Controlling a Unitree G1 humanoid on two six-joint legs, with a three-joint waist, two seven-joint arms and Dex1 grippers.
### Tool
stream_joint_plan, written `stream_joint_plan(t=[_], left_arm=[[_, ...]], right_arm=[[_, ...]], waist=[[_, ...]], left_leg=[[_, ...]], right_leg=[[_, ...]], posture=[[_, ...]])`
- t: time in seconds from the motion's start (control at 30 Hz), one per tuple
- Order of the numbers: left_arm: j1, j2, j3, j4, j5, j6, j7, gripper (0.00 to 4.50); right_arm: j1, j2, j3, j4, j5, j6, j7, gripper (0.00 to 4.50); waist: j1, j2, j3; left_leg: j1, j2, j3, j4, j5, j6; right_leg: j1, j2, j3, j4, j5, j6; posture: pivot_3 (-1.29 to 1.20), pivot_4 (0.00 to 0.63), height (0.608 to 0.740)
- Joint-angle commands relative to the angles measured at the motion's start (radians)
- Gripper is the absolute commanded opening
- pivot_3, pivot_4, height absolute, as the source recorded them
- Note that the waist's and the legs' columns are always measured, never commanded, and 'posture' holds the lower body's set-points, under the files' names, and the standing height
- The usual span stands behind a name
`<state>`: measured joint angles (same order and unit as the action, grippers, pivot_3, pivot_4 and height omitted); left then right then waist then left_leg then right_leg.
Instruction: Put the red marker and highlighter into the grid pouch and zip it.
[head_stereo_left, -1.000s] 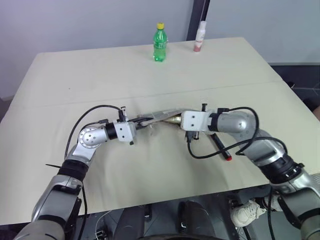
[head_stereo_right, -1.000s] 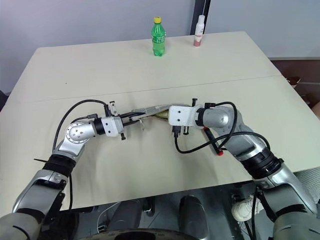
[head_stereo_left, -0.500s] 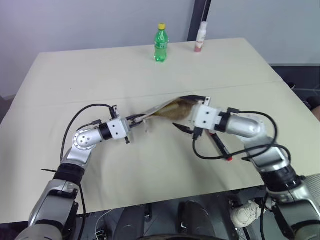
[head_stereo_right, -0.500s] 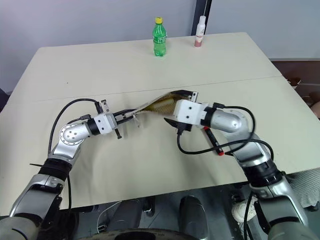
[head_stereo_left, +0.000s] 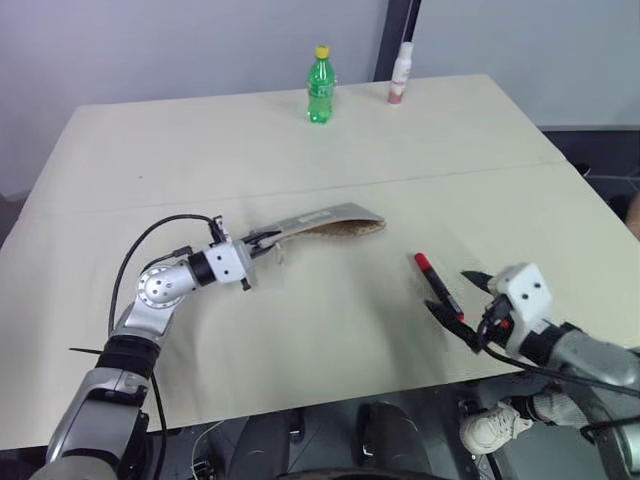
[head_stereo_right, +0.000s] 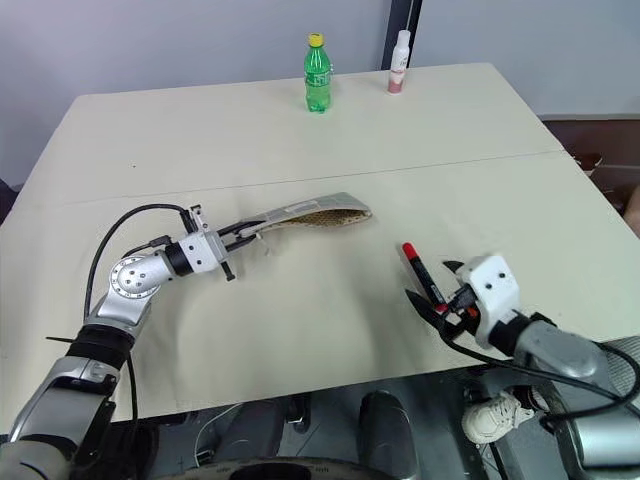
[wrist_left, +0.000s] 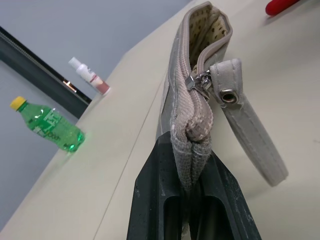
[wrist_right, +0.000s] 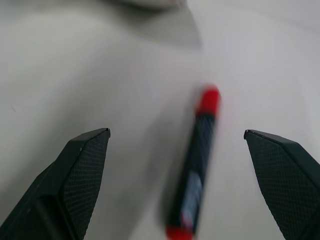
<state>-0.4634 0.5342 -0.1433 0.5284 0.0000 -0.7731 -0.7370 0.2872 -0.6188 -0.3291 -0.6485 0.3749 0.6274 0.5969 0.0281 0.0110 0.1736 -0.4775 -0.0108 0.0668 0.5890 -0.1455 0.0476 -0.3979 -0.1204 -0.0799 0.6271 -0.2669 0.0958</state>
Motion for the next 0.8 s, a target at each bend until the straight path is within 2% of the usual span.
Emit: stream_joint_plan(t=[0.03,0.23,0.33,0.43,0.53,0.57,0.67,0.73,0.8], left_arm=[[-0.009,-0.006,0.002,-0.013,-0.001,-0.019,0.001,0.00],[-0.016,-0.027,-0.006,-0.010,0.004,-0.022,-0.004,0.00],[-0.011,-0.029,-0.004,-0.015,0.008,-0.022,0.000,0.00],[-0.005,-0.030,-0.004,-0.021,0.011,-0.022,0.003,0.00],[-0.002,-0.030,-0.001,-0.027,0.011,-0.019,0.006,0.00],[-0.001,-0.030,-0.001,-0.027,0.011,-0.019,0.007,0.00],[-0.003,-0.031,-0.002,-0.017,0.012,-0.020,0.008,0.00],[-0.017,-0.039,-0.008,-0.006,0.010,-0.023,0.001,0.00],[-0.021,-0.046,-0.012,-0.003,0.012,-0.024,0.000,0.00]], right_arm=[[0.047,-0.012,0.000,-0.038,-0.022,0.051,-0.039,4.45],[0.017,0.009,0.024,0.011,-0.017,0.111,-0.083,4.45],[-0.017,0.021,0.049,0.040,-0.032,0.129,-0.108,3.72],[-0.058,0.032,0.050,0.073,-0.030,0.142,-0.129,2.29],[-0.068,0.003,0.068,0.082,-0.039,0.150,-0.114,0.60],[-0.077,-0.011,0.065,0.074,-0.034,0.146,-0.099,0.38],[-0.140,-0.059,0.017,0.041,0.030,0.116,-0.022,0.40],[-0.136,-0.202,0.044,0.035,-0.043,-0.079,0.143,0.40],[-0.140,-0.259,0.056,0.030,-0.024,-0.140,0.229,0.40]], waist=[[0.004,0.000,0.000],[0.011,0.000,0.000],[0.011,0.000,0.000],[0.011,0.000,0.000],[0.012,0.000,0.000],[0.012,0.000,0.000],[0.010,0.000,0.000],[0.010,0.003,0.001],[0.012,0.000,0.000]], left_leg=[[0.000,0.001,0.000,0.000,0.000,0.000],[0.000,0.003,0.003,0.001,0.000,0.000],[0.000,0.005,0.005,-0.001,0.000,0.001],[0.000,0.005,0.008,-0.001,-0.002,0.002],[0.000,0.005,0.009,0.000,-0.002,0.003],[0.000,0.005,0.009,0.000,-0.002,0.003],[0.000,0.006,0.010,0.001,-0.002,0.004],[0.000,0.006,0.011,0.003,-0.002,0.004],[0.000,0.006,0.014,0.003,-0.003,0.004]], right_leg=[[0.000,0.000,0.000,0.000,0.000,0.000],[0.000,0.000,-0.001,-0.005,0.003,-0.004],[0.000,0.000,-0.002,-0.009,0.004,-0.006],[0.000,-0.001,-0.002,-0.010,0.005,-0.005],[0.000,-0.001,-0.002,-0.010,0.006,-0.003],[0.000,-0.001,-0.002,-0.010,0.006,-0.003],[0.000,-0.001,-0.002,-0.010,0.007,-0.001],[0.000,-0.001,-0.002,-0.011,0.009,-0.001],[0.000,-0.001,-0.002,-0.013,0.011,0.001]], posture=[[0.00,0.150,0.740],[0.00,0.150,0.740],[0.00,0.150,0.740],[0.00,0.150,0.740],[0.00,0.150,0.740],[0.00,0.150,0.740],[0.00,0.150,0.740],[0.00,0.150,0.740],[0.00,0.150,0.740]])
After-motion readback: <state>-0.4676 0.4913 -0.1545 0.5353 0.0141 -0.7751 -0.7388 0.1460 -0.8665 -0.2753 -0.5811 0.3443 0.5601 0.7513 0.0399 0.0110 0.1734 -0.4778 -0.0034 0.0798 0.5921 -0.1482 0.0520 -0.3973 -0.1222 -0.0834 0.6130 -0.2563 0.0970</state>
